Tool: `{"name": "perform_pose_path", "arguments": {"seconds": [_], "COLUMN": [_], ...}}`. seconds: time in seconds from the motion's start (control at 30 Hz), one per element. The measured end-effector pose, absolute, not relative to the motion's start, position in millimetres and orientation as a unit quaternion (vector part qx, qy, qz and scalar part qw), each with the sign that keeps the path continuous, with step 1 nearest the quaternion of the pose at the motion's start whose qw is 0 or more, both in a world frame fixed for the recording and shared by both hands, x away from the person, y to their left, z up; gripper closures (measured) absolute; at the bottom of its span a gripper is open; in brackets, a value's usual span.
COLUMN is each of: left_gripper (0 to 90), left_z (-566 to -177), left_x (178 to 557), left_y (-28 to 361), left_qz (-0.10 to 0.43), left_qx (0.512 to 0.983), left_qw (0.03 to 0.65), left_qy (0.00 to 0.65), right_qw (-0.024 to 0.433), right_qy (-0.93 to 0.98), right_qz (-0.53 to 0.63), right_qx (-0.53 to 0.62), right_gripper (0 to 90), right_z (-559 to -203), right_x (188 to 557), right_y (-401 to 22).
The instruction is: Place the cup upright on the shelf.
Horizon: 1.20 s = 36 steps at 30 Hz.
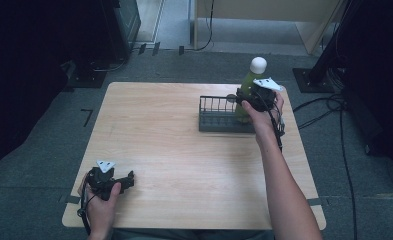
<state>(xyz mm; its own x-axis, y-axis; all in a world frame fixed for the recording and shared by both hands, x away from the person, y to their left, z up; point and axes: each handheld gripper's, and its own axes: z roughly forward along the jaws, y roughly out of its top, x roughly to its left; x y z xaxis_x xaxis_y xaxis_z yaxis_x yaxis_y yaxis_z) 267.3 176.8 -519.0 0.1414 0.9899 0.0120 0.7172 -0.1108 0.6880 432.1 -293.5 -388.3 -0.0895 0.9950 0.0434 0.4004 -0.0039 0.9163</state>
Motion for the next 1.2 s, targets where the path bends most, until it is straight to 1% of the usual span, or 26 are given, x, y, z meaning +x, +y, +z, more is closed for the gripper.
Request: {"name": "perform_pose_path", "arguments": {"seconds": [0.2,0.93,1.1,1.2], "left_gripper": [0.0,0.0,0.0,0.0], "left_z": [-519.0,-519.0,-519.0,-519.0], "left_x": [267.3,267.3,267.3,267.3], "left_y": [176.8,176.8,176.8,176.8], "left_qz": [0.247,0.247,0.247,0.247], "left_qx": [0.703,0.703,0.703,0.703], "left_qw": [0.276,0.276,0.276,0.276], "left_qy": [0.607,0.607,0.607,0.607], "right_qw": [0.358,0.340,0.333,0.332], "right_qy": [0.598,0.606,0.606,0.607], "right_qz": [0.425,0.427,0.432,0.433], "right_qx": [0.578,0.579,0.579,0.578], "right_gripper": [20.5,18.2,13.5,13.2], "right_z": [-391.8,-391.0,-389.7,-388.1], "right_x": [430.8,431.2,429.3,427.5], "right_y": [-295.1,-296.6,-297.6,-298.5]}}
